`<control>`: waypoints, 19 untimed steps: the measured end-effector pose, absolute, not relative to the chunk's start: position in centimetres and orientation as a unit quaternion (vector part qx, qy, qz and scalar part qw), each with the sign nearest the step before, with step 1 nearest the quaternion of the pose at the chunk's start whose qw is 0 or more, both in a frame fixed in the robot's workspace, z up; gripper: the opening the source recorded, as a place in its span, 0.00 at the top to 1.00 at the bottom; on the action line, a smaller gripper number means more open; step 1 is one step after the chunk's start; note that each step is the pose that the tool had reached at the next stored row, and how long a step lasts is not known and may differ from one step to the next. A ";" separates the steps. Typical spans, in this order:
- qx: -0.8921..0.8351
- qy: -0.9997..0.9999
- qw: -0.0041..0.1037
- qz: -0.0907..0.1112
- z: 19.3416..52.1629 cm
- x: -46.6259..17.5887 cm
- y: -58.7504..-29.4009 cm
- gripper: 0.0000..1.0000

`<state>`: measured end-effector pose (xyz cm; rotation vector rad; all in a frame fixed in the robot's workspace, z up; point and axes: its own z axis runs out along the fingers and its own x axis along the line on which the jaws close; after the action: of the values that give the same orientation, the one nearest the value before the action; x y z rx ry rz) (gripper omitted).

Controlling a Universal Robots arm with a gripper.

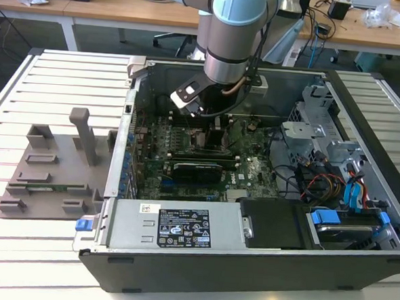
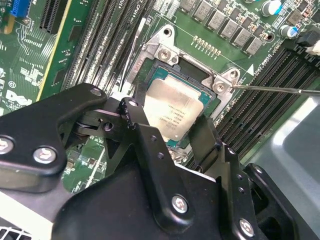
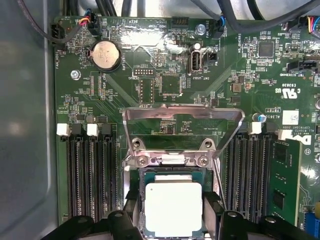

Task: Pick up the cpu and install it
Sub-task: 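Place the cpu into insertion slot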

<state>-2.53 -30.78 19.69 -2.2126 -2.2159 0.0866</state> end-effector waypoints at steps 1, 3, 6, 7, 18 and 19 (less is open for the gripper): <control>-0.706 -0.707 0.004 0.028 19.7 -2.5 -30.8 0.38; -0.706 -0.707 0.004 0.028 19.8 -2.5 -30.8 0.38; -0.706 -0.707 0.004 0.028 20.4 -2.5 -30.8 0.38; -0.706 -0.707 0.004 0.028 20.7 -2.5 -30.8 0.38; -0.706 -0.707 0.004 0.027 21.6 -2.5 -30.7 0.59; -0.706 -0.707 0.004 0.027 21.6 -2.5 -30.7 0.65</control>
<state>-2.54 -30.73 21.61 -2.2129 -2.2163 0.0859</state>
